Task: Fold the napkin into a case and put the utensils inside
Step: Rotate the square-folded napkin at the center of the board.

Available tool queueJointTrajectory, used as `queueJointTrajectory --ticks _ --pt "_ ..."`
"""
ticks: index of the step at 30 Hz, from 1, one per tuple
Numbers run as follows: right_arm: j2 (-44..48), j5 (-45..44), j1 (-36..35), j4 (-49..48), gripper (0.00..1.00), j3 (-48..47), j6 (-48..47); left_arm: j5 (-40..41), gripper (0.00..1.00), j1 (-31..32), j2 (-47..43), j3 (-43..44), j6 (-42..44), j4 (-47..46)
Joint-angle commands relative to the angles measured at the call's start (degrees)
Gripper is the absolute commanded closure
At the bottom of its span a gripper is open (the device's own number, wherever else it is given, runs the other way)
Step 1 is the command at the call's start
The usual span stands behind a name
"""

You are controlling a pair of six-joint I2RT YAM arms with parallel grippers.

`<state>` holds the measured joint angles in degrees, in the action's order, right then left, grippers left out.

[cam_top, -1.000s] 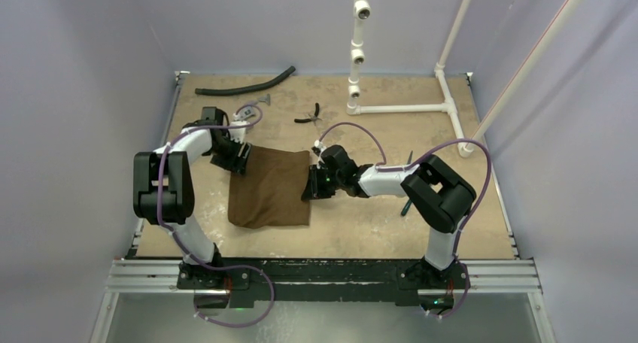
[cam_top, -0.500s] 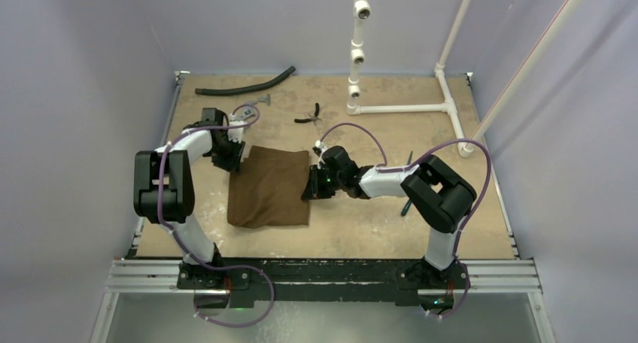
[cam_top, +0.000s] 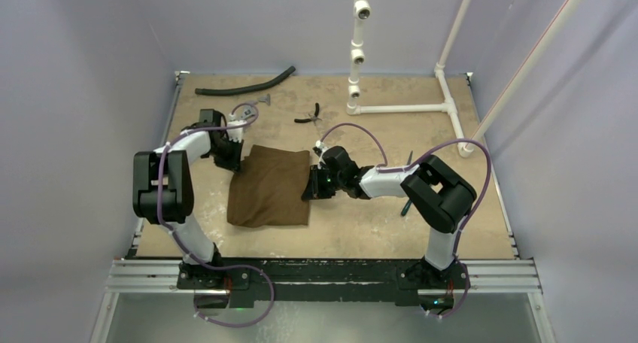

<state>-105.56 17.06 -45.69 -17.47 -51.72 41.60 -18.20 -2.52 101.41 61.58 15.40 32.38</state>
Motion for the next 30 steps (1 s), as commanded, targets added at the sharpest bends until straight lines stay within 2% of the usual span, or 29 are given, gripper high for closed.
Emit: queueJointTrajectory --ticks 1,6,17,25,30 --pt "1.4 -0.4 0.2 1.4 0.77 0.8 -0.3 -1.8 1.00 1.0 -4.7 -0.3 0.6 -1.4" --pt "1.7 0.3 0.2 1.9 0.66 0.8 0.3 -3.6 1.00 2.1 -8.1 0.3 3.2 -2.3" --pt "2.9 -0.7 0.2 3.2 0.54 2.0 0.7 -1.9 1.00 2.1 -12.3 -3.6 6.5 -12.1" --pt "8.3 -4.3 0.6 8.0 0.55 5.2 -0.3 -1.3 1.00 2.1 -8.7 -7.4 4.7 -26.4" --pt "9.7 -1.6 0.7 7.1 0.64 -0.5 -3.9 -0.1 1.00 3.1 -8.2 -9.0 5.0 -31.5"
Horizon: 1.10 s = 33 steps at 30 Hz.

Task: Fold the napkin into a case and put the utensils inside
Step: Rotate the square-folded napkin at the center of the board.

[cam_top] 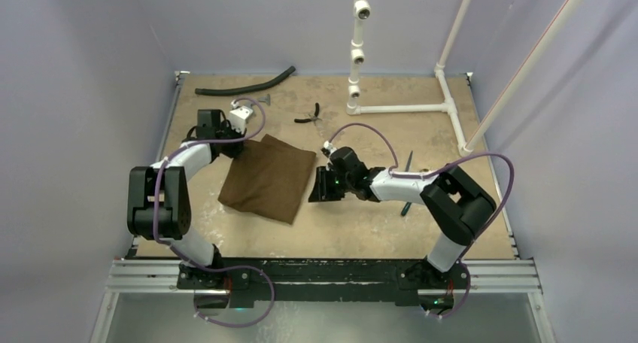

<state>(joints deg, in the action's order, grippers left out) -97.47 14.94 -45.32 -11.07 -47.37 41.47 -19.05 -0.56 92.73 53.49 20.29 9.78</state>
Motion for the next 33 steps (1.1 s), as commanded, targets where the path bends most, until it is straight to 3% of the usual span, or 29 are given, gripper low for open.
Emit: queueJointTrajectory --ticks 1,9,14,17,19,21,22,23,27,31,33 --pt "0.5 1.3 0.2 -0.4 0.66 -7.1 -3.9 1.3 1.00 1.5 0.8 -1.1 0.4 -11.0" --pt "-12.3 12.0 0.3 -6.4 0.74 -19.8 -2.0 2.7 0.99 2.3 4.4 -0.7 0.6 -14.1" --pt "-18.5 13.1 1.7 -11.9 0.78 -18.2 0.5 2.7 0.89 2.3 4.0 0.0 0.9 -13.6" --pt "-20.5 14.2 2.3 -14.6 0.79 -16.2 1.3 -1.1 0.58 2.4 2.3 2.9 0.6 -7.8" --pt "-20.5 14.8 2.4 -16.4 0.79 -15.0 1.7 -3.7 0.55 2.3 1.3 5.4 0.5 -3.0" --pt "-20.0 15.1 2.4 -17.7 0.77 -14.2 1.9 -5.8 0.36 2.4 0.3 6.6 0.8 0.1" --pt "-19.7 15.2 2.4 -17.9 0.77 -14.0 2.0 -6.7 0.21 2.4 0.1 6.8 0.7 1.1" --pt "-19.6 15.3 2.4 -18.1 0.76 -13.9 2.1 -7.5 0.17 2.4 0.2 7.1 0.6 2.3" --pt "-19.1 15.3 2.4 -18.9 0.76 -13.0 2.9 -8.8 0.19 2.3 5.0 10.4 0.5 7.9" --pt "-19.0 15.8 2.4 -20.5 0.76 -11.9 3.7 -7.8 0.52 2.0 11.3 11.5 -1.3 6.5" --pt "-18.6 15.5 2.4 -21.2 0.76 -11.3 4.0 -8.0 0.62 1.9 14.5 13.3 -2.4 7.5"
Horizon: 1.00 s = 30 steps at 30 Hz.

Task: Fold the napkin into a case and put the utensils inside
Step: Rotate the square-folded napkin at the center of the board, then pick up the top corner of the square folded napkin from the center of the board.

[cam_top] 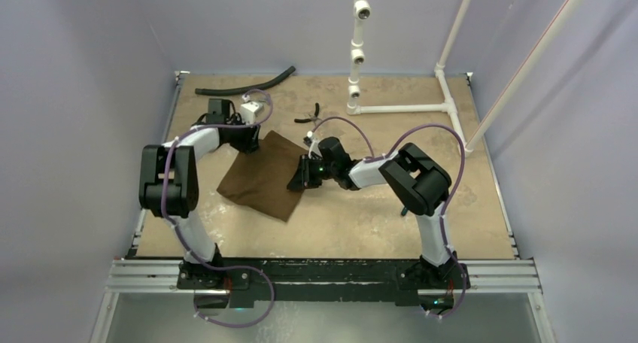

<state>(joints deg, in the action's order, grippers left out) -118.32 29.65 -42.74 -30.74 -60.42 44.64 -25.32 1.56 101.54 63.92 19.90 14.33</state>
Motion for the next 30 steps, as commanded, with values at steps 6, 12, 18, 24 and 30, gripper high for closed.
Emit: queueJointTrajectory --ticks 6,12,18,24,30 --pt "2.2 1.1 -0.2 -3.3 0.77 3.6 1.4 2.5 0.65 -0.2 8.4 3.9 -4.7 0.1" --pt "2.6 1.7 -0.2 -4.6 0.77 5.2 2.3 1.5 0.64 -0.3 5.7 4.1 -5.1 0.4" --pt "3.0 1.9 -0.2 -5.7 0.78 6.2 2.7 2.3 0.57 -0.3 0.4 2.5 -5.2 -1.8" --pt "3.4 1.9 -0.1 -5.8 0.78 6.3 2.7 3.7 0.58 -0.3 2.0 2.4 -5.1 -4.3" --pt "3.5 2.0 -0.2 -6.2 0.80 6.7 2.8 3.4 0.59 -0.3 7.0 4.9 -5.2 -3.1"
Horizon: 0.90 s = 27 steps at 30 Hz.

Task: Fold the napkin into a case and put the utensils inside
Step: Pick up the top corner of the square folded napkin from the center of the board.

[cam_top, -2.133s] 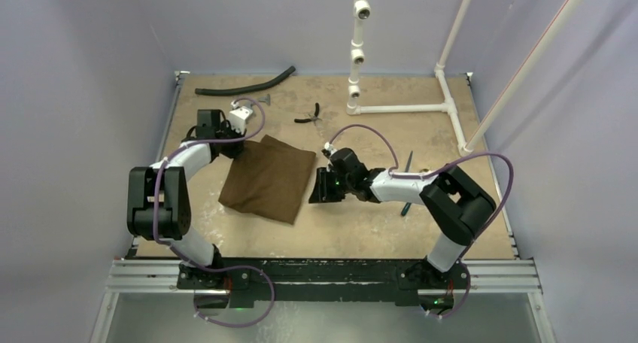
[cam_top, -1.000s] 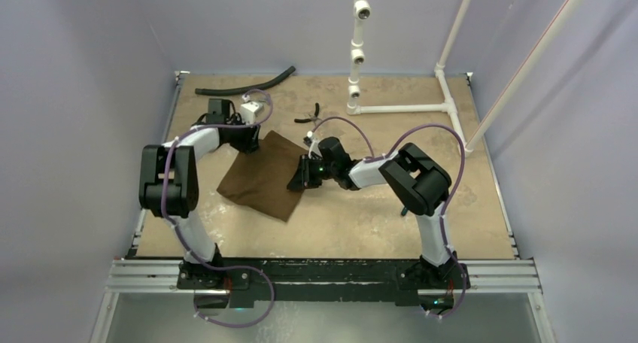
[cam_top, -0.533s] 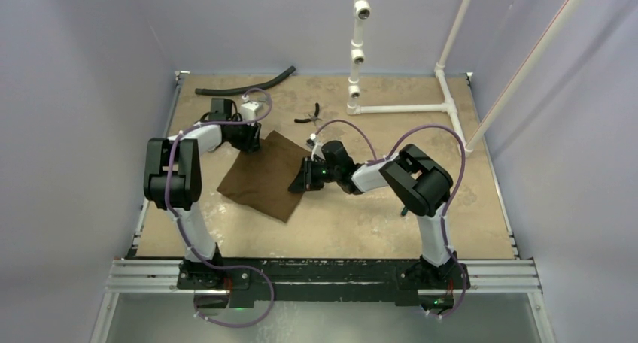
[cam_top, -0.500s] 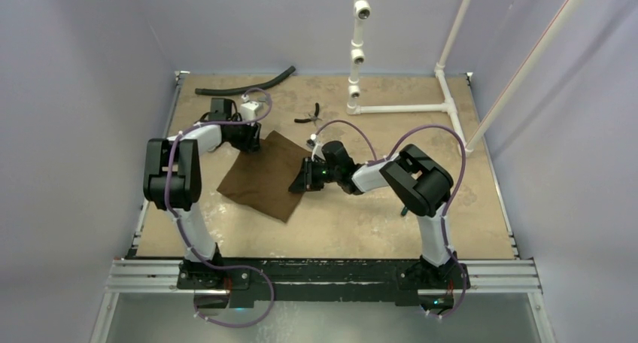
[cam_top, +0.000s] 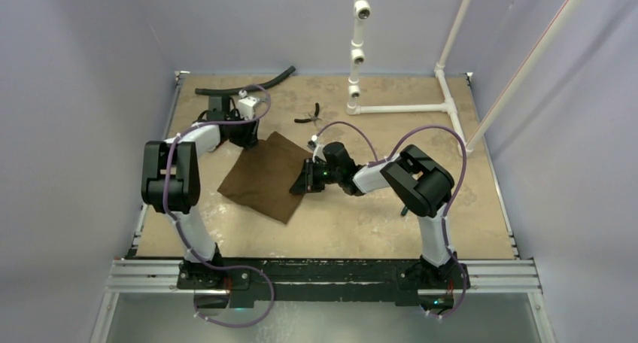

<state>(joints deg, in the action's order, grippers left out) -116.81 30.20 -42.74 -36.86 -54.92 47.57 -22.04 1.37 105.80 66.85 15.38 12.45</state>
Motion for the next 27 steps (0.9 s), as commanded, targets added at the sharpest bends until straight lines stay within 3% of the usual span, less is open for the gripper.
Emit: queueJointTrajectory --ticks 1,25,27 --pt "1.9 1.4 -0.2 -0.2 0.80 1.3 0.1 -0.2 0.59 -0.1 3.1 2.2 -0.8 -1.5" --pt "0.6 2.5 -0.2 -1.4 0.87 1.3 1.0 -4.9 0.73 0.0 6.6 4.7 -2.2 -2.8" --pt "0.7 2.6 -0.2 -1.3 0.87 1.3 1.1 -5.0 0.82 0.0 6.6 4.7 -2.1 -3.0"
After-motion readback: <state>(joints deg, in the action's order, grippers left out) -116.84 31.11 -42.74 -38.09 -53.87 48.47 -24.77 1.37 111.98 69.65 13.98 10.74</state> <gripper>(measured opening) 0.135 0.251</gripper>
